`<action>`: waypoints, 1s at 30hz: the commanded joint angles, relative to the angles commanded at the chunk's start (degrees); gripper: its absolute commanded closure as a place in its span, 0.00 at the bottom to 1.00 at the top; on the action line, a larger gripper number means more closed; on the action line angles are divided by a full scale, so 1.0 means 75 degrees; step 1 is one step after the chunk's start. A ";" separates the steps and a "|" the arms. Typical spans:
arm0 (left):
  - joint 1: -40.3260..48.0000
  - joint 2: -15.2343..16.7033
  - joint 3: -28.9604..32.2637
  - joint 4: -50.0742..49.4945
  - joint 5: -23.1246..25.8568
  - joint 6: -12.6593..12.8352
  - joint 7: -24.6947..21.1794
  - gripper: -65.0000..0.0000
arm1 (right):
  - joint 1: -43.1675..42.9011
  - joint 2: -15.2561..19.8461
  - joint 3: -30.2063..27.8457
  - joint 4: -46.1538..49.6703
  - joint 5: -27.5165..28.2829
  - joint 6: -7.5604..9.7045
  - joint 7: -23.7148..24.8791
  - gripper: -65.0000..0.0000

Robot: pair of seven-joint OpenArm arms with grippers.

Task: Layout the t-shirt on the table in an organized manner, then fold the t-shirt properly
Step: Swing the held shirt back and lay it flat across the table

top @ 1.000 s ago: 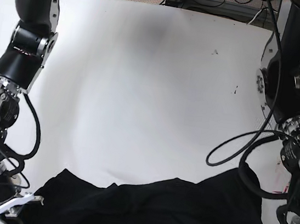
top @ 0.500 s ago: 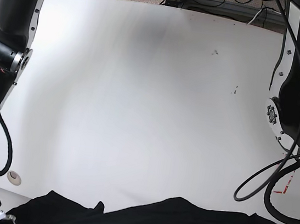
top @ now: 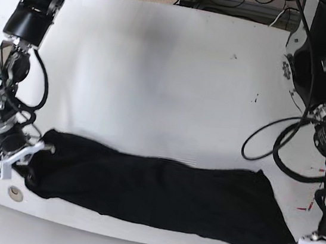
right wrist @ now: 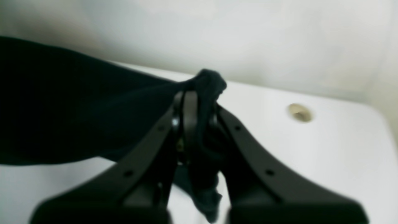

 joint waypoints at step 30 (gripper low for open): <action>0.5662 -0.0680 -0.1852 0.0199 -0.1465 -0.0598 0.0000 1.00 | -0.4454 -0.1325 0.0352 0.0914 -0.0059 0.0000 0.0023 1.00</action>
